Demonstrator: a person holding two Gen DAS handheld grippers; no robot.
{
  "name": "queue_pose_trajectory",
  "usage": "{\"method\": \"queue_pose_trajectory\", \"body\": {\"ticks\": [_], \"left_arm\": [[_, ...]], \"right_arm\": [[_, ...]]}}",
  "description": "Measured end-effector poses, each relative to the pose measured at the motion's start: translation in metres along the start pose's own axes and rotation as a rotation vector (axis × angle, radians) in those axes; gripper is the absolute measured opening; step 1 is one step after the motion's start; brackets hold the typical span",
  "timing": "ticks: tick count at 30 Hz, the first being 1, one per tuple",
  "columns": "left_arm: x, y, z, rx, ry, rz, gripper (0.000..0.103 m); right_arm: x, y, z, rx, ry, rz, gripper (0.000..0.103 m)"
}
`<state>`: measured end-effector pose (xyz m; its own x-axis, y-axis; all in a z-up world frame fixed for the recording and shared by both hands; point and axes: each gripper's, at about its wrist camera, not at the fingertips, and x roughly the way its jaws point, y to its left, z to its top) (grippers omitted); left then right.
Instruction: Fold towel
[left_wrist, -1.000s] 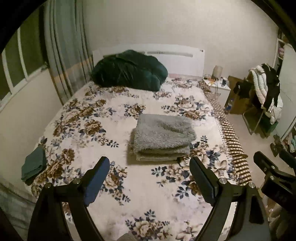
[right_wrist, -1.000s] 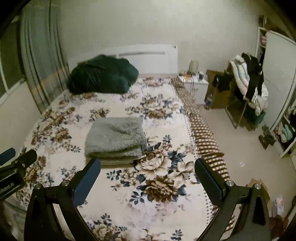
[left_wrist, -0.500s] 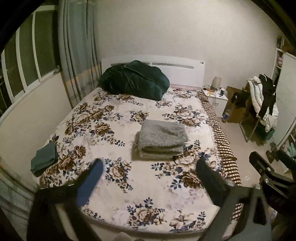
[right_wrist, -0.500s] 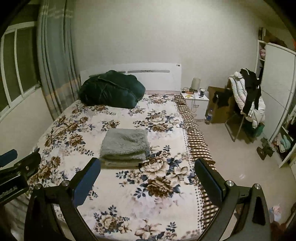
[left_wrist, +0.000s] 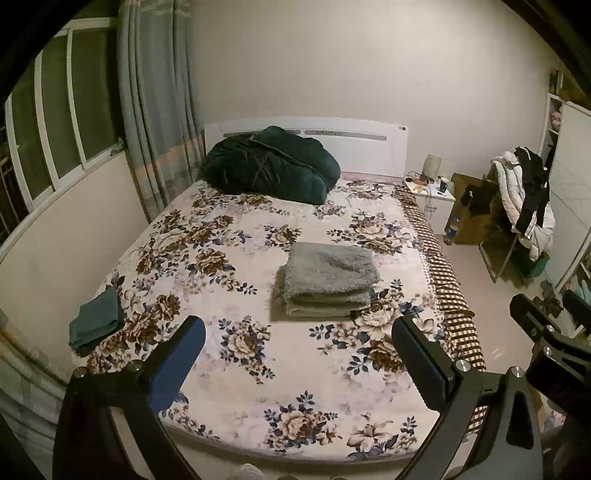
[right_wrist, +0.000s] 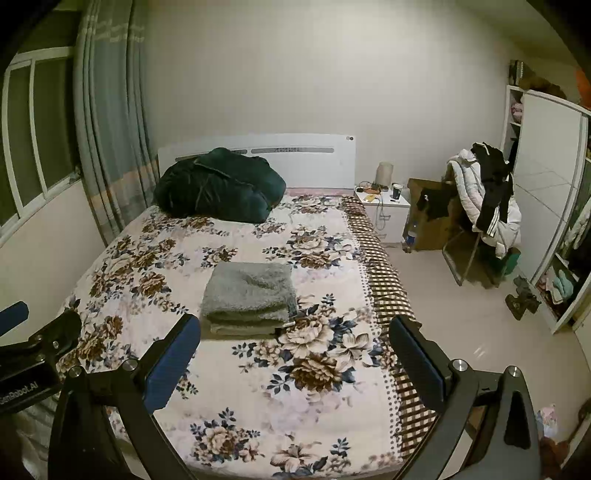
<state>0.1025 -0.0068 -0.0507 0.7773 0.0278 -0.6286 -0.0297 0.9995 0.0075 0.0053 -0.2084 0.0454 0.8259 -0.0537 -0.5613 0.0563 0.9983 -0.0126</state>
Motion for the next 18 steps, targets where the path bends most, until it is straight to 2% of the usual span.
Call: {"method": "queue_pose_trajectory", "body": {"ticks": [18], "left_arm": [[-0.006, 0.004, 0.001, 0.005, -0.008, 0.000, 0.103]], "right_arm": [[-0.002, 0.011, -0.004, -0.010, 0.004, 0.015, 0.103]]}}
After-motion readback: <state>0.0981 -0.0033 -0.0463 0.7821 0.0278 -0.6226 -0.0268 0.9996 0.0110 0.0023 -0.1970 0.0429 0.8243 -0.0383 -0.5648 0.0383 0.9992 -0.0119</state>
